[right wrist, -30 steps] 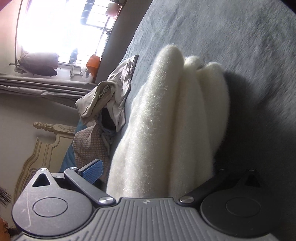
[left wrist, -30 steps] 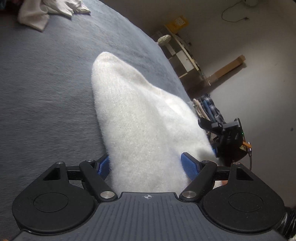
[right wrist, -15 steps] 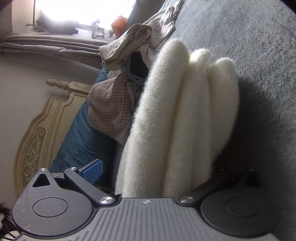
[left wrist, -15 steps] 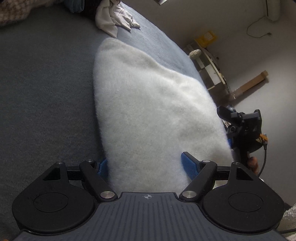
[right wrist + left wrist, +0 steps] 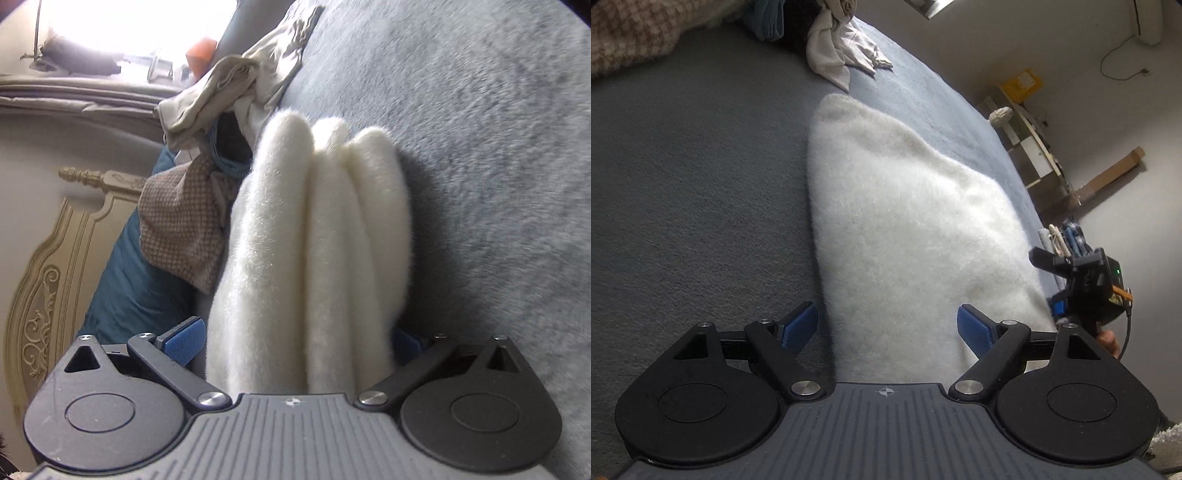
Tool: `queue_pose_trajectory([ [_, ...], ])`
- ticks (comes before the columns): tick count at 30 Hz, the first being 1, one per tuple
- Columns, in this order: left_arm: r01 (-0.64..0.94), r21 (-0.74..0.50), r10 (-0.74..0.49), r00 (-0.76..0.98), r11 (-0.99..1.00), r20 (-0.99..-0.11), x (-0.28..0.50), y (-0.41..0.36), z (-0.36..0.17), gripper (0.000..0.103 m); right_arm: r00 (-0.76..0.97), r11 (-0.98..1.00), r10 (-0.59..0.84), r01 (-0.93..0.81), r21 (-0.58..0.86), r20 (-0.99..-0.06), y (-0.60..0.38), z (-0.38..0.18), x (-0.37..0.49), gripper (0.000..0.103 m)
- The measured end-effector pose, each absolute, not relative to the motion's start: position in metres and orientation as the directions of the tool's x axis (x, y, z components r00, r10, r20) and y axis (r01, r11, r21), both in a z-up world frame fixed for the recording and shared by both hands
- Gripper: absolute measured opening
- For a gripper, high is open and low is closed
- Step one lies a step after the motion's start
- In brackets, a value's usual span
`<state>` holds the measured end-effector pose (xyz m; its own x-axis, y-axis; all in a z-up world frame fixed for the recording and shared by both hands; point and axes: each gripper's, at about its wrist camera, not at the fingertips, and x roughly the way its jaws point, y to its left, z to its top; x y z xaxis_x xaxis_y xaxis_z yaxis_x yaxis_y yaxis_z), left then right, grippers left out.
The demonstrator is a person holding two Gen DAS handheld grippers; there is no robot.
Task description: Fold clothes
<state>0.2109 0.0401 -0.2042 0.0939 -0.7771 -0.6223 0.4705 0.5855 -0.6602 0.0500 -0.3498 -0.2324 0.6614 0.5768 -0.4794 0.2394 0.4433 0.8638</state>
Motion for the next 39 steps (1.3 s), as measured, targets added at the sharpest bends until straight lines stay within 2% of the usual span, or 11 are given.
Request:
queue_pose_trajectory([
  [4, 0.471, -0.629, -0.760, 0.156, 0.618, -0.630, 0.218, 0.048, -0.184, 0.083, 0.724, 0.420, 0.508, 0.266, 0.868, -0.467, -0.362, -0.224, 0.019, 0.103],
  [10, 0.553, -0.570, -0.767, 0.222, 0.607, -0.602, 0.222, 0.051, -0.151, 0.084, 0.792, 0.425, 0.364, 0.327, 0.844, -0.490, -0.368, -0.208, -0.031, 0.103],
  [16, 0.684, -0.451, -0.742, 0.200, 0.573, -0.640, 0.221, -0.015, -0.124, 0.084, 0.820, 0.534, 0.291, 0.288, 0.795, -0.493, -0.346, -0.185, -0.048, 0.103],
  [21, 0.779, -0.374, -0.730, 0.151, 0.503, -0.666, 0.200, -0.082, -0.113, 0.084, 0.811, 0.713, 0.269, 0.195, 0.673, -0.520, -0.315, -0.162, -0.045, 0.098],
  [29, 0.861, -0.221, -0.650, 0.155, 0.458, -0.744, 0.176, -0.161, -0.132, 0.082, 0.805, 0.892, 0.235, 0.044, 0.451, -0.544, -0.271, -0.146, -0.047, 0.076],
  [31, 0.868, -0.174, -0.606, 0.169, 0.465, -0.777, 0.175, -0.174, -0.141, 0.075, 0.801, 0.896, 0.227, 0.050, 0.441, -0.554, -0.269, -0.149, -0.044, 0.072],
  [33, 0.872, -0.129, -0.571, 0.191, 0.472, -0.798, 0.174, -0.184, -0.151, 0.068, 0.805, 0.895, 0.226, 0.051, 0.444, -0.548, -0.270, -0.151, -0.043, 0.061],
  [34, 0.870, -0.121, -0.563, 0.198, 0.478, -0.802, 0.175, -0.186, -0.154, 0.066, 0.808, 0.895, 0.228, 0.046, 0.444, -0.543, -0.270, -0.152, -0.043, 0.051],
  [37, 0.857, -0.134, -0.570, 0.206, 0.497, -0.796, 0.177, -0.186, -0.159, 0.057, 0.799, 0.899, 0.235, 0.039, 0.437, -0.554, -0.269, -0.156, -0.037, 0.049],
  [39, 0.849, -0.135, -0.578, 0.222, 0.510, -0.785, 0.178, -0.183, -0.157, 0.050, 0.778, 0.906, 0.235, 0.040, 0.420, -0.582, -0.265, -0.162, -0.032, 0.039],
])
